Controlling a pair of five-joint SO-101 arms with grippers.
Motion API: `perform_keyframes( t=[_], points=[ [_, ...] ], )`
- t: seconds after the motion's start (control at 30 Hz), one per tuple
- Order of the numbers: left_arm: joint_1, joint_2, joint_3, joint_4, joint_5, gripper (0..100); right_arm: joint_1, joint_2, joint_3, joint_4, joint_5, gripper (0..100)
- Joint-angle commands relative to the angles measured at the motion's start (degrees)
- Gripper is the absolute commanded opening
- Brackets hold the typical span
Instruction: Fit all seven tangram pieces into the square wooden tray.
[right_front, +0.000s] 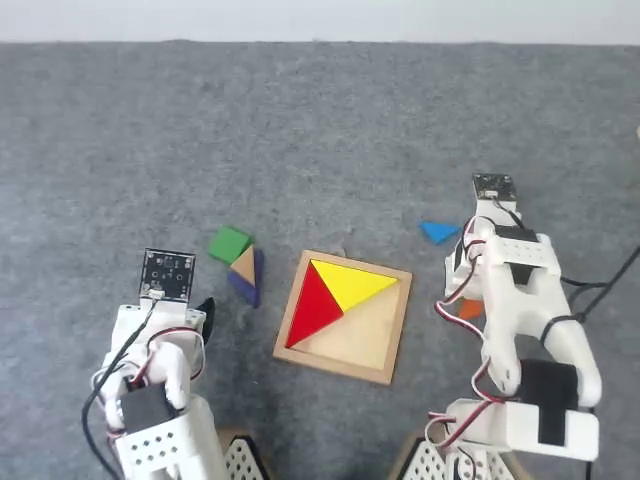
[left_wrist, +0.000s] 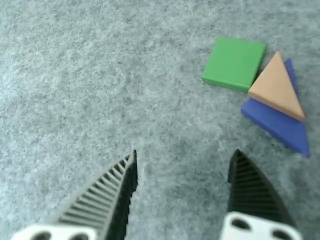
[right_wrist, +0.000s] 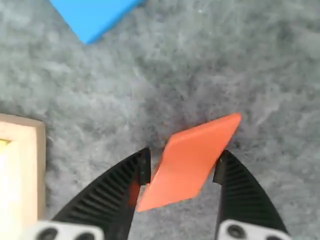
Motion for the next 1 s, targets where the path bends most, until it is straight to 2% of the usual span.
perform_keyframes(
  t=[0.0, 0.57, 0.97],
  points=[
    [0.0, 0.3, -0.4, -0.2, -0.6, 28, -0.4, -1.4, -2.1, -0.6, -0.4, 22.4],
    [0.0, 0.3, -0.4, -0.2, -0.6, 28, -3.4, -19.1, 1.2, 3.3, -1.8, 22.7],
    [0.0, 0.3, -0.4, -0.2, -0.6, 28, -2.7, -10.9, 1.8, 0.0, -1.8, 22.6]
  ],
)
